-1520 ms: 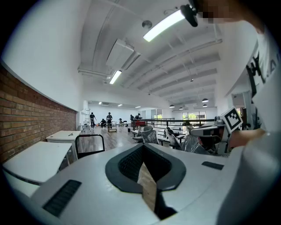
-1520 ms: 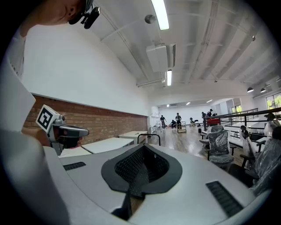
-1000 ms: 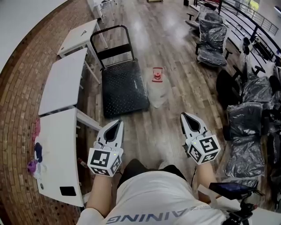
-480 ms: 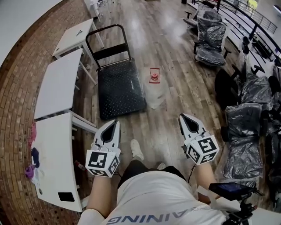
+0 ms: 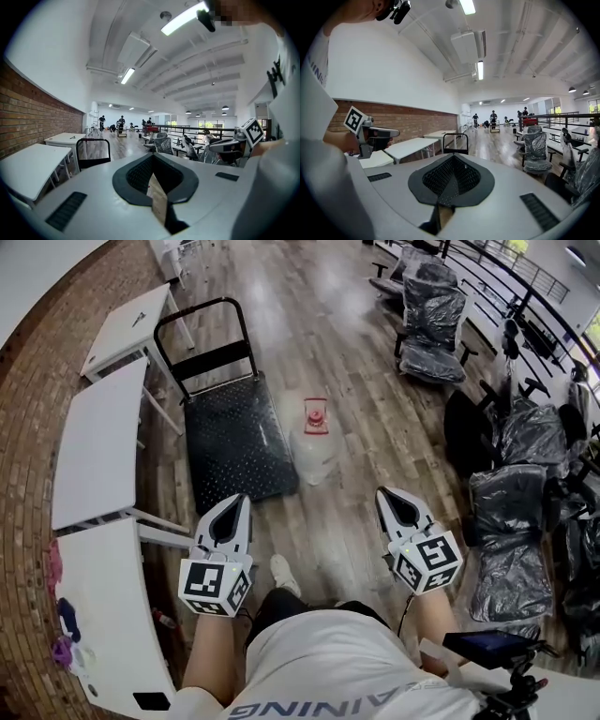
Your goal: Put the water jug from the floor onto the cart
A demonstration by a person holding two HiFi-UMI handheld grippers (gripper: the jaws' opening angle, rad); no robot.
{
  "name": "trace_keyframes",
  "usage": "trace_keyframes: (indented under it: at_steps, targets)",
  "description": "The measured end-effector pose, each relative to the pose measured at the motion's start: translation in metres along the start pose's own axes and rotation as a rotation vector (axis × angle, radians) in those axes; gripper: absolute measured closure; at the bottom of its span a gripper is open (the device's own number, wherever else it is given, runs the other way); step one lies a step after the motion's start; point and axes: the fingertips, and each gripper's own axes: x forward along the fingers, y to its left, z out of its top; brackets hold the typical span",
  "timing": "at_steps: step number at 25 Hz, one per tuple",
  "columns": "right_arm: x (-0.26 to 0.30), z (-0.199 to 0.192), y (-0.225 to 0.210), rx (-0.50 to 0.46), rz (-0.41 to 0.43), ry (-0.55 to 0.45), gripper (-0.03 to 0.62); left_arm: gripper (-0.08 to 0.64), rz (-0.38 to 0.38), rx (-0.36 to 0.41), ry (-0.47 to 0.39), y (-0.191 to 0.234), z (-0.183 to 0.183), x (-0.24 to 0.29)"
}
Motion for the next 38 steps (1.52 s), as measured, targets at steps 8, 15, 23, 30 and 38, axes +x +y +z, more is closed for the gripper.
trace_keyframes:
  at_steps: [8, 15, 23, 30, 38]
  targets:
    - [0.075, 0.035, -0.003, -0.023, -0.066, 0.004, 0.589, 0.558, -0.016, -0.035, 0.011, 0.084, 0.003, 0.039]
    - [0.136, 0.052, 0.016, -0.035, -0.078, 0.014, 0.589, 0.558, -0.044, -0.045, 0.032, 0.143, 0.000, 0.056]
    - [0.184, 0.061, 0.029, -0.071, -0.050, 0.039, 0.589, 0.558, -0.058, -0.084, 0.051, 0.171, -0.016, 0.068]
    - [0.227, 0.069, 0.020, -0.074, -0.006, 0.032, 0.589, 0.558, -0.007, -0.094, 0.056, 0.199, -0.013, 0.082]
    - [0.277, 0.076, -0.022, -0.062, 0.032, 0.012, 0.589, 0.558, 0.027, -0.071, 0.074, 0.204, -0.001, 0.132]
